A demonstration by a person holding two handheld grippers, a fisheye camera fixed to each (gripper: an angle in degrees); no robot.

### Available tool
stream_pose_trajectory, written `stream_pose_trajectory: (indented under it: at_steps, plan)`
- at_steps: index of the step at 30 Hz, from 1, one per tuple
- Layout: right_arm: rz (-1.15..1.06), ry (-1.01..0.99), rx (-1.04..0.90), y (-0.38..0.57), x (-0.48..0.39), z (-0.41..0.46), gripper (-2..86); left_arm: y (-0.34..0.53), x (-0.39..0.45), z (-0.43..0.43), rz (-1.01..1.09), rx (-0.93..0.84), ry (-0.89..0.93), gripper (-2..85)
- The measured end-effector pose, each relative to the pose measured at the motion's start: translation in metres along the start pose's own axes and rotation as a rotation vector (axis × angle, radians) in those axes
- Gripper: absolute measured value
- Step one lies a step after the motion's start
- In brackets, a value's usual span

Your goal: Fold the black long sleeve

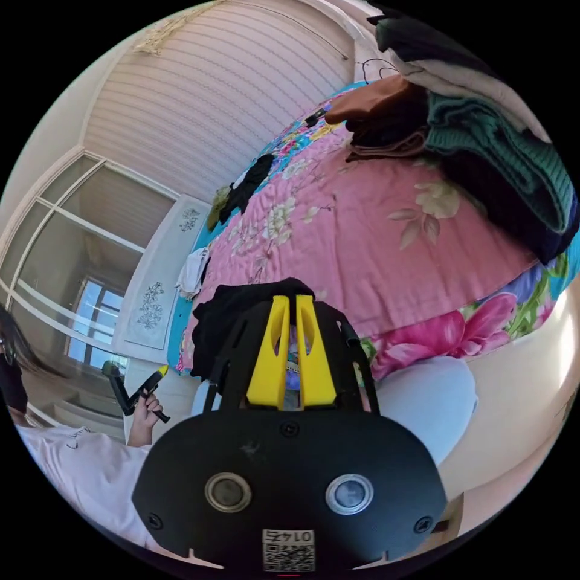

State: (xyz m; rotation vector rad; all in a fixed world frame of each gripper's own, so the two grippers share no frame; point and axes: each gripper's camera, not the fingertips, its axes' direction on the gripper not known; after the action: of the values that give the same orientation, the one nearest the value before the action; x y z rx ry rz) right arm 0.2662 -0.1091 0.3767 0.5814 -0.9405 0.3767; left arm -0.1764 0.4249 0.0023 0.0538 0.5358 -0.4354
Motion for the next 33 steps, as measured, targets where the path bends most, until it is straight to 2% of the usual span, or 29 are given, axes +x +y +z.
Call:
stream_pose_trajectory:
  at_steps: [5, 10, 13, 14, 16, 21, 25, 27, 30, 33]
  plan:
    - [-0.232, 0.144, -0.084, 0.008, -0.056, 0.026, 3.3, 0.001, -0.054, 0.016, -0.146, -0.052, -0.118, 8.2]
    - [-0.434, -0.073, -0.332, 0.019, -0.127, 0.105, 6.2, -0.006, -0.091, 0.06, -0.306, -0.094, -0.146, 8.9]
    - [-0.535, -0.168, -0.44, 0.037, -0.17, 0.143, 6.6, -0.015, -0.098, 0.091, -0.36, -0.173, -0.074, 4.3]
    - [-0.577, -0.186, -0.48, 0.046, -0.185, 0.156, 6.8, -0.019, -0.091, 0.097, -0.336, -0.189, -0.073, 0.6]
    - [-0.646, -0.191, -0.557, 0.059, -0.206, 0.174, 7.3, -0.025, -0.071, 0.093, -0.262, -0.16, -0.077, -0.4]
    - [-0.747, -0.171, -0.654, 0.083, -0.246, 0.203, 12.2, -0.042, 0.019, 0.067, -0.024, 0.003, 0.18, -0.9]
    - [-0.688, -0.145, -0.647, 0.07, -0.254, 0.214, 10.8, -0.054, 0.074, 0.078, 0.084, -0.006, 0.418, -0.6]
    - [-0.604, -0.094, -0.589, 0.047, -0.239, 0.206, 3.2, -0.061, 0.105, 0.079, 0.195, -0.013, 0.41, 0.3]
    - [-0.496, -0.19, -0.521, 0.011, -0.202, 0.167, 1.5, -0.065, 0.121, 0.065, 0.293, 0.004, 0.341, 3.2]
    - [-0.407, -0.179, -0.394, -0.029, -0.154, 0.109, 0.9, -0.062, 0.118, 0.047, 0.366, 0.014, 0.283, 4.4]
